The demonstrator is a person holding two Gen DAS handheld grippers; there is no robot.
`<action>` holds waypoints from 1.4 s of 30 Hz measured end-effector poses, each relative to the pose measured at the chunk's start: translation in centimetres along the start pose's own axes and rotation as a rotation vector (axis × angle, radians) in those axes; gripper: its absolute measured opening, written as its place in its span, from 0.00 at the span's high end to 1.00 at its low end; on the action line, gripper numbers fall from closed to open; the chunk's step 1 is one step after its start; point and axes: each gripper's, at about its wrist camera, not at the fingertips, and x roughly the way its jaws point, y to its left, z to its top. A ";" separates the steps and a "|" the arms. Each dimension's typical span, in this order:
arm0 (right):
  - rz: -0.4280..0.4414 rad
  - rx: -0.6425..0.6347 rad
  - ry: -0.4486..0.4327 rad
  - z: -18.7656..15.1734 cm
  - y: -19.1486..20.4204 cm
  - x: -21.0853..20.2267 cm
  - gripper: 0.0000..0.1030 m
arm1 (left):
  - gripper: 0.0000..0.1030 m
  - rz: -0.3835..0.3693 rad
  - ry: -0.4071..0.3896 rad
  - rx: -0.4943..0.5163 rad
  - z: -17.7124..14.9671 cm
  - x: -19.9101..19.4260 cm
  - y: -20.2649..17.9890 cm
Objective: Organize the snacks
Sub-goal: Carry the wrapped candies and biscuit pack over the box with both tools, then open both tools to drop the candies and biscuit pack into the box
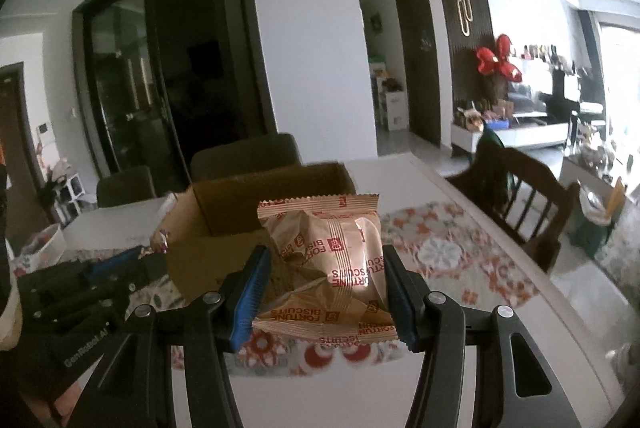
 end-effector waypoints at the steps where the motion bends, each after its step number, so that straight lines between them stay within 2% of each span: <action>1: 0.002 -0.003 -0.005 0.3 0.1 0.1 0.45 | 0.81 0.002 0.000 -0.004 0.2 0.1 0.2; 8: 0.050 -0.016 -0.027 2.9 0.4 2.2 0.45 | 0.81 0.033 -0.029 -0.003 2.4 1.1 1.2; 16: 0.071 -0.033 -0.006 5.4 0.7 5.9 0.45 | 0.81 0.049 -0.038 -0.028 4.8 3.2 2.8; 30: 0.094 -0.086 0.081 7.1 1.0 11.8 0.45 | 0.81 0.082 0.040 -0.046 7.3 9.3 4.2; 31: 0.093 -0.087 0.093 7.1 0.9 12.2 0.45 | 0.77 0.092 0.048 -0.044 7.3 9.7 4.3; 32: 0.094 -0.084 0.103 7.2 0.9 12.5 0.45 | 0.67 0.103 0.047 -0.041 7.3 9.9 4.3; 34: 0.093 -0.077 0.123 7.2 0.7 13.1 0.43 | 0.52 0.139 0.033 -0.031 7.3 9.8 4.3; 35: 0.089 -0.078 0.130 7.2 0.6 13.2 0.41 | 0.52 0.153 0.025 -0.028 7.3 9.7 4.3; 36: 0.083 -0.080 0.139 7.2 0.6 13.4 0.31 | 0.52 0.163 0.021 -0.025 7.3 9.6 4.3; 37: 0.076 -0.082 0.144 7.2 0.6 13.5 0.27 | 0.51 0.172 0.018 -0.025 7.3 9.4 4.3; 42: 0.072 -0.088 0.151 6.9 0.6 12.9 0.27 | 0.34 0.216 -0.001 -0.012 6.8 7.8 3.8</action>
